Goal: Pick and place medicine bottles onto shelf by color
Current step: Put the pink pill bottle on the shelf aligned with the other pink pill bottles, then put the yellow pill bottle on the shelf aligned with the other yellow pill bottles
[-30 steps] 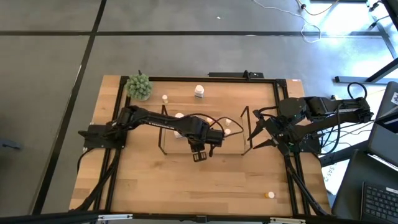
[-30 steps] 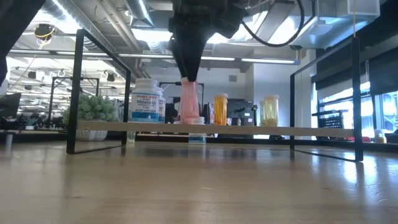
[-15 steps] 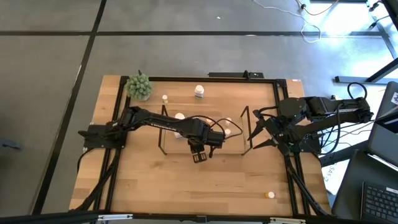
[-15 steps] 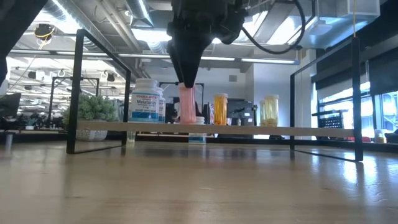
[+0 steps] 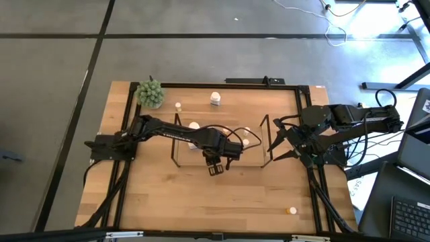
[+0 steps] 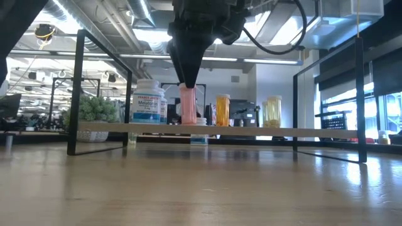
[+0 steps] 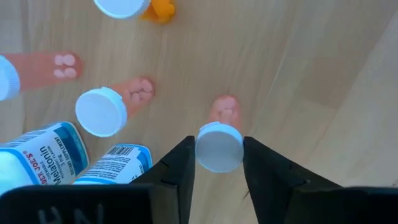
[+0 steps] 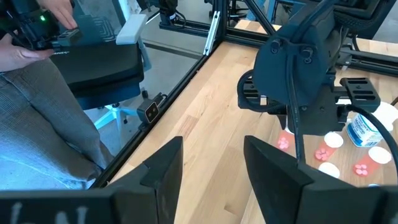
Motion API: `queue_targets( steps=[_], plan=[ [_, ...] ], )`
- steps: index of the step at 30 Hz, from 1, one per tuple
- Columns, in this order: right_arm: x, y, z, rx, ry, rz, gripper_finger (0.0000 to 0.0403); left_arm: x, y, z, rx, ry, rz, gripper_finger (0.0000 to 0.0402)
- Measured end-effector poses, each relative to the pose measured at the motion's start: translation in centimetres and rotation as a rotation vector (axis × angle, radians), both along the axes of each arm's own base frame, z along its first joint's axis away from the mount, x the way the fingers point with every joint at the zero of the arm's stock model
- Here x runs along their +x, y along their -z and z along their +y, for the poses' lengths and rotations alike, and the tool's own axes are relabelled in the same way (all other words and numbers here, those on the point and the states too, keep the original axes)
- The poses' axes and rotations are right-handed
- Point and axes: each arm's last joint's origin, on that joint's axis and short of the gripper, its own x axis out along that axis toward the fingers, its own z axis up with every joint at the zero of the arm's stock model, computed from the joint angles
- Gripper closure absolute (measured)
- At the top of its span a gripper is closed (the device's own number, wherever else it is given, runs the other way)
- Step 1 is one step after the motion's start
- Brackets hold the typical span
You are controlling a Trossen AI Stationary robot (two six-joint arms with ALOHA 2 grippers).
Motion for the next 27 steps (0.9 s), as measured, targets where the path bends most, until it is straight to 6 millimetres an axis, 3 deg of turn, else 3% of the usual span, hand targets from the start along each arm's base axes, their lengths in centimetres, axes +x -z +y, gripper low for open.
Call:
queue_targets(
  steps=[8, 14, 27],
  plan=[
    [0.0, 0.0, 0.0, 0.001, 0.001, 0.001, 0.023, -0.25, -0.06, -0.84, 0.116, -0.008, -0.011, 0.0249],
    [0.0, 0.0, 0.0, 0.001, 0.001, 0.001, 0.023, -0.48, 0.02, -0.78, 0.047, -0.012, 0.025, 0.021],
    [0.0, 0.0, 0.0, 0.001, 0.001, 0.001, 0.023, -0.84, -0.5, -0.68, 0.007, -0.042, 0.03, 0.0202]
  ],
)
